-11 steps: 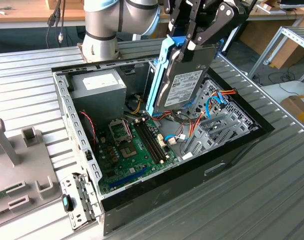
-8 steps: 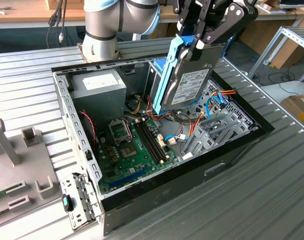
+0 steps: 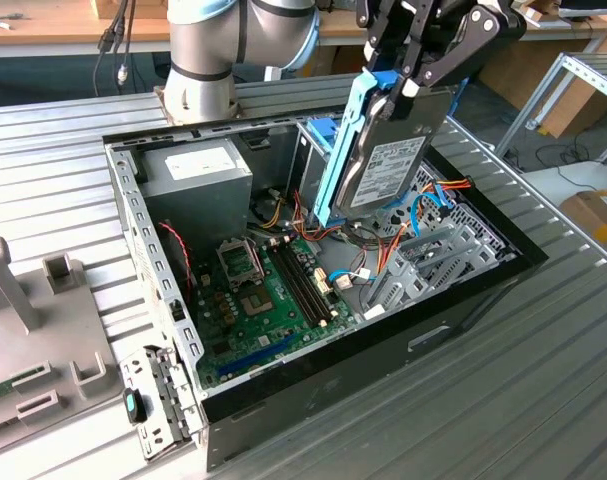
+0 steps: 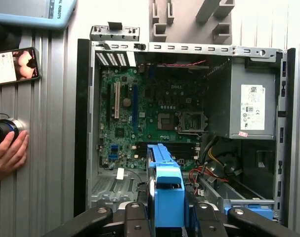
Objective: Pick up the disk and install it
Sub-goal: 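Pick up the disk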
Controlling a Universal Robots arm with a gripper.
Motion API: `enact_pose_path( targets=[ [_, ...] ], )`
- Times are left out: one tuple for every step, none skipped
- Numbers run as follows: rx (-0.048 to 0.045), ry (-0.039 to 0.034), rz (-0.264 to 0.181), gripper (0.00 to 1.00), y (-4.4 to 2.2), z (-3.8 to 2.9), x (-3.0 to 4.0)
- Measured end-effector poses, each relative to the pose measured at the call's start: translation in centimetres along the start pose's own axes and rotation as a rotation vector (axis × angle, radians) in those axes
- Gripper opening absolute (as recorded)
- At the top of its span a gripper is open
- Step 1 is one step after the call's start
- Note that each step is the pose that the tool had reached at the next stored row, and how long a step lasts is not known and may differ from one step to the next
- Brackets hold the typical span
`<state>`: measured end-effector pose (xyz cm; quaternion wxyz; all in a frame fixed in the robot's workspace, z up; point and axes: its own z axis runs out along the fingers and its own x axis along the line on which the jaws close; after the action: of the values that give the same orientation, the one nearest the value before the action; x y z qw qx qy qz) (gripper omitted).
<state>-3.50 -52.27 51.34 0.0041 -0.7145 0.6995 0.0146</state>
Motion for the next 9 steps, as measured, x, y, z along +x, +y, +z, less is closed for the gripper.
enact_pose_path(
  targets=[
    [0.0,0.0,0.0,0.36,0.0,0.0,0.0],
    [0.0001,-0.0003,0.0,0.36,-0.02,0.03,0.0],
    [0.0001,-0.0002,0.0,0.36,-0.07,0.04,0.0],
    [0.0,0.0,0.0,0.36,-0.22,0.05,0.0],
    [0.0,0.0,0.0,0.36,-0.42,0.07,0.01],
    [0.0,0.0,0.0,0.36,-0.61,0.08,0.01],
    [0.0,0.0,0.0,0.36,-0.81,0.09,0.02],
    [0.0,0.0,0.0,0.36,-1.0,0.09,0.03],
    [0.0,0.0,0.0,0.36,-1.19,0.1,0.03]
  ],
)
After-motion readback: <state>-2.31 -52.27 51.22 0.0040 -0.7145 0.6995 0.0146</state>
